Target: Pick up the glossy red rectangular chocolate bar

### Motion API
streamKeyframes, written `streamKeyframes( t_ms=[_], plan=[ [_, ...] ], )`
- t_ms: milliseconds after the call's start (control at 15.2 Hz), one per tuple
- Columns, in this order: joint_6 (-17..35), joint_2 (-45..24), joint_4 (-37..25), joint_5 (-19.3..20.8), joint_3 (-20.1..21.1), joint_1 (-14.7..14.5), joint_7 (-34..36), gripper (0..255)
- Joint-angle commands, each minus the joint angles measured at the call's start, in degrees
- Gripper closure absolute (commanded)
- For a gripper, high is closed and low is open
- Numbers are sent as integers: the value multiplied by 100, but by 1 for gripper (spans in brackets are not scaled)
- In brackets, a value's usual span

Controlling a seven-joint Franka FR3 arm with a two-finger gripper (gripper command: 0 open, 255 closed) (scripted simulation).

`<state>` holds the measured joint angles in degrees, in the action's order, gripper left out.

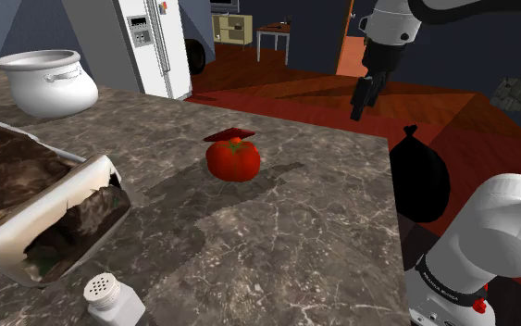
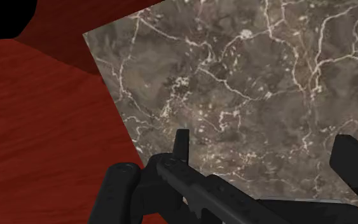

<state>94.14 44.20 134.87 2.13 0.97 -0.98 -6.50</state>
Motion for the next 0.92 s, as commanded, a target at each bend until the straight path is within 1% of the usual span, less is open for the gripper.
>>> streamKeyframes(
  t_ms=[0,462,858],
  plan=[
    [0,0,0,0,0,0,0,0],
    [269,-1122,-1039,583,845,-338,-185,0],
    [350,-2023,-1891,1291,1635,-541,-249,0]
  ],
)
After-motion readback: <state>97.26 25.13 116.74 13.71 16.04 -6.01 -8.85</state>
